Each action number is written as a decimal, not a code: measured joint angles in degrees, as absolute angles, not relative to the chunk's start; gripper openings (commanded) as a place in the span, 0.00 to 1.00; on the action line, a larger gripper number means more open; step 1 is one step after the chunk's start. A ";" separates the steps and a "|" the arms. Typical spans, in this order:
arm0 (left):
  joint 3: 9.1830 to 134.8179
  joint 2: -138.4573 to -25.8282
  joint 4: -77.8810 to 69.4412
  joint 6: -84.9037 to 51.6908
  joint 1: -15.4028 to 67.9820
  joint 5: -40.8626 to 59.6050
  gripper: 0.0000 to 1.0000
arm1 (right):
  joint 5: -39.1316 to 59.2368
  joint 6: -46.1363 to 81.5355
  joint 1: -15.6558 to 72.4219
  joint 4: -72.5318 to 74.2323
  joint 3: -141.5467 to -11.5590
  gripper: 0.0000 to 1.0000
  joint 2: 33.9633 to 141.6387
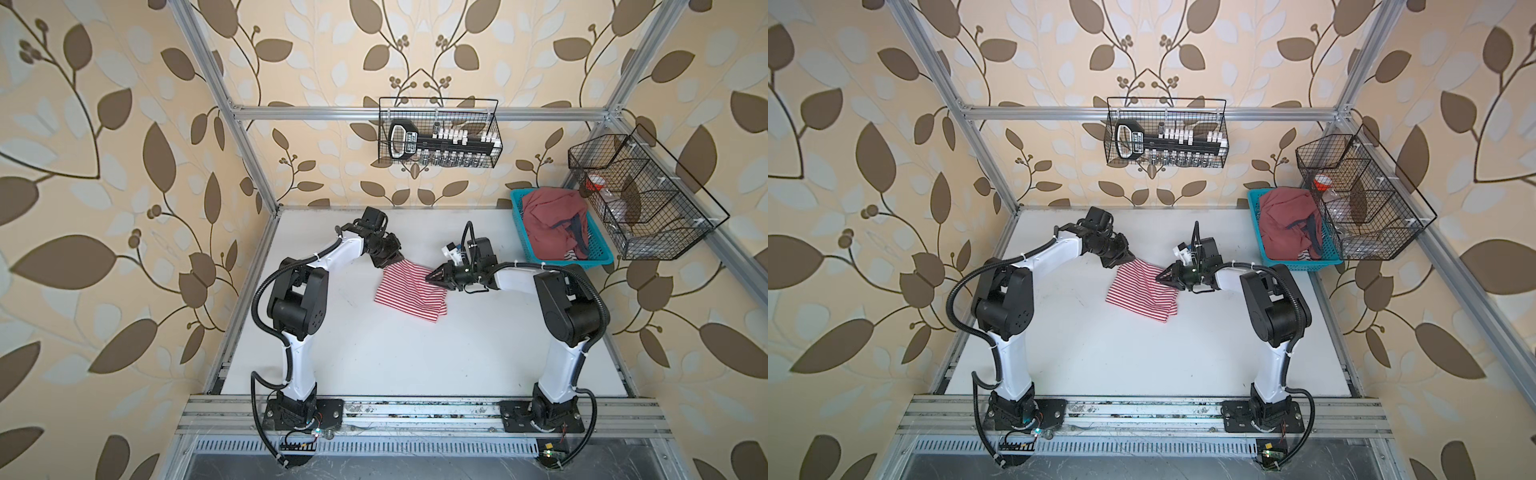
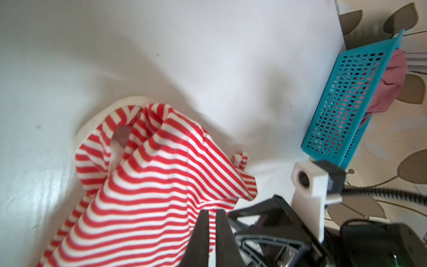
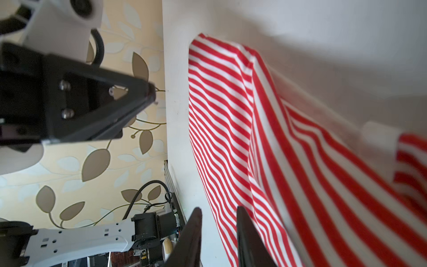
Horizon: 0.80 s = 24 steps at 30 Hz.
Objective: Fold and stack the tank tops
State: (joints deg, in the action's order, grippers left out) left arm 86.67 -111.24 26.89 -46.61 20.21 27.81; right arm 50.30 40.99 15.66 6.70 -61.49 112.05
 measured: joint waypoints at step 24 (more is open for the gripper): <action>83.22 -108.05 34.13 -37.98 20.14 20.99 0.58 | 51.51 40.97 10.31 1.69 -66.17 0.50 108.84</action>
State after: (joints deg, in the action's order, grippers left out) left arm 83.22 -108.05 34.13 -37.98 20.14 20.99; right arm 51.51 40.97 10.31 1.69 -66.17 108.84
